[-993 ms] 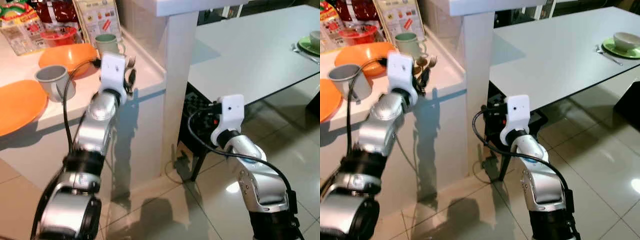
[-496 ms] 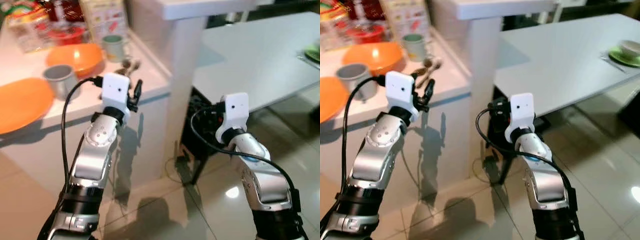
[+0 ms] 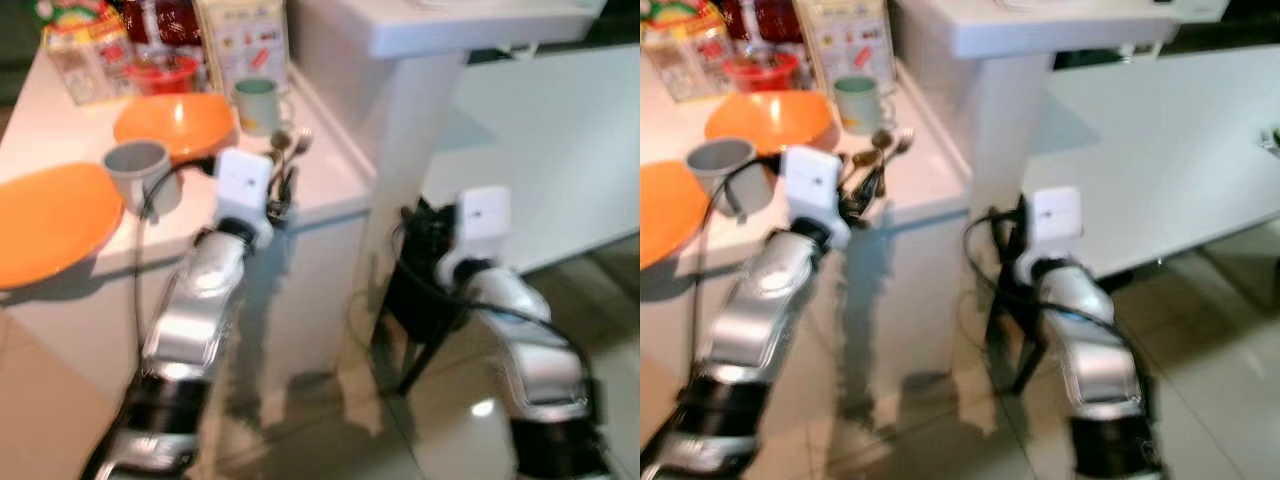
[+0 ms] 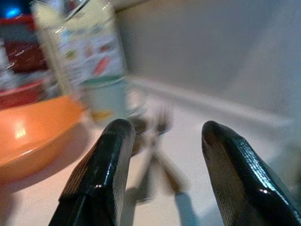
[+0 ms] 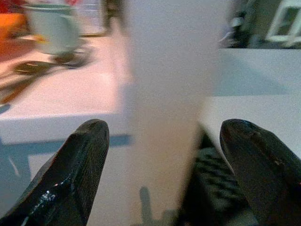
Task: Setting the table
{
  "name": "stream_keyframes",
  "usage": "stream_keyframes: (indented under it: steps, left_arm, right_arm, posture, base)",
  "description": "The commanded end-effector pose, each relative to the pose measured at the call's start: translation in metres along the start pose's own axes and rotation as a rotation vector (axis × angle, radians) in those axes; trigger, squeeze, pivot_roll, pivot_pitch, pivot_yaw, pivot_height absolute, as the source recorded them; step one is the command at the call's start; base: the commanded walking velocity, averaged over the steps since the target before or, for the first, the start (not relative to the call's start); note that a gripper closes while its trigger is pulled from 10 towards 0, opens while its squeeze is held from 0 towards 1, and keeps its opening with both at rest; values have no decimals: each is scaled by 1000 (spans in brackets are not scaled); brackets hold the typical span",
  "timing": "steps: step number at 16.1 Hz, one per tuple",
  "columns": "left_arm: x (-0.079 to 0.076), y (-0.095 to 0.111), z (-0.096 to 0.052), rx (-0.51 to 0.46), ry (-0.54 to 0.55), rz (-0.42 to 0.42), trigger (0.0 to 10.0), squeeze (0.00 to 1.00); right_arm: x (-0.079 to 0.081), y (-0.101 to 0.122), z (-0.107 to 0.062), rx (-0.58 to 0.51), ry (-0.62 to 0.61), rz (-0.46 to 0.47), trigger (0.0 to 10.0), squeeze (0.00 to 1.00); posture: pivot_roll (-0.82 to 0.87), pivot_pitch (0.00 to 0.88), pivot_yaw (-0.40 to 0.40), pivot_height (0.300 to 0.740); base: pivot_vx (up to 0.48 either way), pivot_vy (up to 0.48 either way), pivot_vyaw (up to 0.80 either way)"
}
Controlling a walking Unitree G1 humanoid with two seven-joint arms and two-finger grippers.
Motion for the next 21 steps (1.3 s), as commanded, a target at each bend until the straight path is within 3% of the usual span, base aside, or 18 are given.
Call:
stream_keyframes:
  steps: [1,5,6,10,11,13,14,15,16,21]
  left_arm:
    - [-7,11,2,-31,-22,-10,10000,0]
    - [-11,11,1,-18,-41,-50,10000,0]
    - [-12,7,1,-1,-52,-61,10000,416]
    - [-12,7,1,-1,-52,-61,10000,416]
    - [-10,5,2,14,-47,-65,10000,1000]
    - [-7,-18,17,145,-82,-120,10000,1000]
    - [-8,-19,18,148,-85,-124,10000,1000]
    - [-7,-27,30,183,-125,-98,10000,765]
    - [-6,-29,35,198,-132,-98,10000,0]
    - [9,-42,57,255,-111,-84,10000,0]
  right_arm:
    - [-9,1,-3,-2,-28,-17,10000,0]
    - [-13,1,-4,4,-30,-20,10000,0]
    - [-14,2,-5,6,-19,-18,10000,0]
    - [-14,2,-5,6,-19,-18,10000,0]
    - [-14,2,-5,8,-11,-19,10000,0]
    - [3,2,-10,53,174,-6,10000,0]
    - [3,2,-10,54,176,-6,10000,0]
    - [13,2,-14,76,254,2,10000,0]
    - [15,2,-15,81,275,-1,10000,0]
    - [22,2,-26,109,340,-23,10000,0]
  posture:
    - [25,0,-19,740]
    - [22,0,-14,740]
    - [18,0,-11,740]
    - [18,0,-11,740]
    - [18,0,-11,740]
    - [12,0,-20,740]
    - [12,0,-20,740]
    - [7,0,-21,740]
    - [1,0,-21,740]
    - [-52,0,-9,740]
  base:
    - [364,0,0]
    - [156,0,0]
    - [0,0,0]
    - [0,0,0]
    - [0,0,0]
    - [0,0,0]
    - [0,0,0]
    - [0,0,0]
    - [0,0,0]
    - [0,0,0]
Point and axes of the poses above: a point about 5 cm out from each wrist's last joint towards the gripper, its own z axis pointing out of the wrist towards the gripper, its own y axis along the axis of the wrist's last joint, x = y × z, the point moved 3 cm from there along z, pointing out of the wrist towards the gripper, and after that the axes turned 8 degrees about z, right-handed, at the moved point
